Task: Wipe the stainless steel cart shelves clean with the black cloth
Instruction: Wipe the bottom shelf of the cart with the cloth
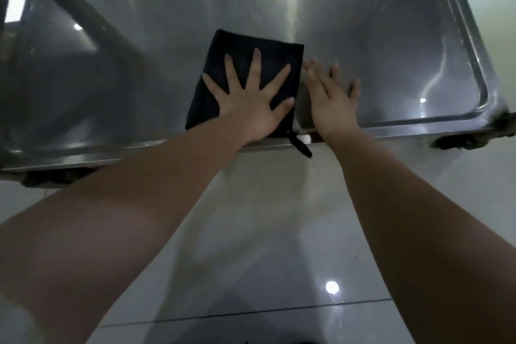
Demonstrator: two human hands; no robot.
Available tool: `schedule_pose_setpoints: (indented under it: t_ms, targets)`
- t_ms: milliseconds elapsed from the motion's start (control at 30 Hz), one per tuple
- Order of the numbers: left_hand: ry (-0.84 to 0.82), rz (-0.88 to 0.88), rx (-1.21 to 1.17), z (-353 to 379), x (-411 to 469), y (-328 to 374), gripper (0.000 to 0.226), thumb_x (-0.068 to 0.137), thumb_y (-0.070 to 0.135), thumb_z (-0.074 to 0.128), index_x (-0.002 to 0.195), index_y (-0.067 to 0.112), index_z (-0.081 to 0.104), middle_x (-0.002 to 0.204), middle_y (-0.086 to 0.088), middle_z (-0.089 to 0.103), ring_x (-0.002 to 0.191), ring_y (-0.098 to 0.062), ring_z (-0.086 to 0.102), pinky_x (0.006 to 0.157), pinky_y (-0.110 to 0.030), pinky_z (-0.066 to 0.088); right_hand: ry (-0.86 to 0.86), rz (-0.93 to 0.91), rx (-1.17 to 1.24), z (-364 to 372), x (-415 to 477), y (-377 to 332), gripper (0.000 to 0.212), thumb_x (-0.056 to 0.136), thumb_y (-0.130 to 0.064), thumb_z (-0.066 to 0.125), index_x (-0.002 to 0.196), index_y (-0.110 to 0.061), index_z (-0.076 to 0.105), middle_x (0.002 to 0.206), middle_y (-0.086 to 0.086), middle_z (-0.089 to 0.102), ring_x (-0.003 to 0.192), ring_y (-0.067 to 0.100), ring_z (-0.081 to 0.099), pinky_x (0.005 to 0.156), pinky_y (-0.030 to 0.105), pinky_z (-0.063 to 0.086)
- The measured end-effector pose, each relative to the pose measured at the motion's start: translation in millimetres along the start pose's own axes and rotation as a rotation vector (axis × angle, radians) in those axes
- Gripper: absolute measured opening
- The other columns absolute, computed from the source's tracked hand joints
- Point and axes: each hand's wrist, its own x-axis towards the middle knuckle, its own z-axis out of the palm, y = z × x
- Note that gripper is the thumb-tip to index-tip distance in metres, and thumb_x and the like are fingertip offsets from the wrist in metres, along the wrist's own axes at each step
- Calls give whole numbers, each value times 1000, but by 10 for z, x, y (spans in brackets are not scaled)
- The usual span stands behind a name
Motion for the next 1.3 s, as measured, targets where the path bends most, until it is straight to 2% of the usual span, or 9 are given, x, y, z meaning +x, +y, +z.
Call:
schedule_pose_setpoints:
  t_ms: [167,267,333,533,700,800,1033,1167,1300]
  targets:
    - [-61,57,-133,13,-357,111,58,91,70,15,144,59,-6,160,9,-23,142,-38,-27,101,-70,-21,20,27,-45,-55,15,-104,46,103,-42,34,149,-36,34,161,-7,20,149,10,4,117,44,-17]
    - [163,-86,-226,-179,-161,-351,55,101,43,29,153,42,12,164,3,-3,148,-35,-12,113,-62,-9,16,-88,-337,90,5,-276,50,101,-40,37,150,-32,33,164,1,12,151,23,1,118,50,-7]
    - [168,-128,-162,-209,-45,-684,54,103,34,29,154,35,13,164,-1,-1,147,-37,-11,117,-58,-5,-56,-253,-530,330,-72,-449,54,101,-44,36,152,-31,29,164,1,5,150,26,-2,119,50,-2]
    - [124,-7,-182,-28,51,-908,51,104,39,19,154,40,5,163,8,3,150,-20,-8,117,-50,-8,-228,-359,-734,661,-209,-458,67,94,-69,17,152,-46,-5,162,-15,-10,147,29,-20,114,56,-18]
    - [166,6,-38,28,23,-891,56,99,55,18,153,41,9,164,4,7,150,-29,-1,115,-55,-8,-273,-322,-793,32,-21,29,70,87,-76,14,148,-52,-10,161,-16,-16,147,25,-20,114,51,-18]
    - [197,63,45,-3,34,-755,58,99,51,22,154,34,14,163,-2,12,149,-34,3,114,-56,-11,-357,-297,-849,-269,33,193,71,86,-76,11,146,-51,-19,159,-13,-24,145,27,-27,114,54,-19]
    - [147,-12,15,83,77,-227,54,101,47,12,153,39,0,164,0,0,149,-32,-3,117,-56,-7,-243,-72,-697,27,-8,-161,57,98,-62,15,151,-46,3,162,-11,-17,145,39,-23,110,66,-18]
    - [169,-24,-16,102,99,-275,55,99,54,11,153,42,3,164,2,2,150,-29,-2,118,-51,-8,-175,-90,-762,113,-99,-65,57,95,-65,5,146,-52,-17,158,-16,-26,144,34,-26,106,70,-17]
    - [195,-26,-28,115,101,-257,56,99,53,17,152,44,7,164,3,6,150,-28,1,118,-51,-7,-174,-85,-764,-452,72,410,57,93,-68,14,144,-59,-12,159,-22,-17,148,27,-18,112,65,-9]
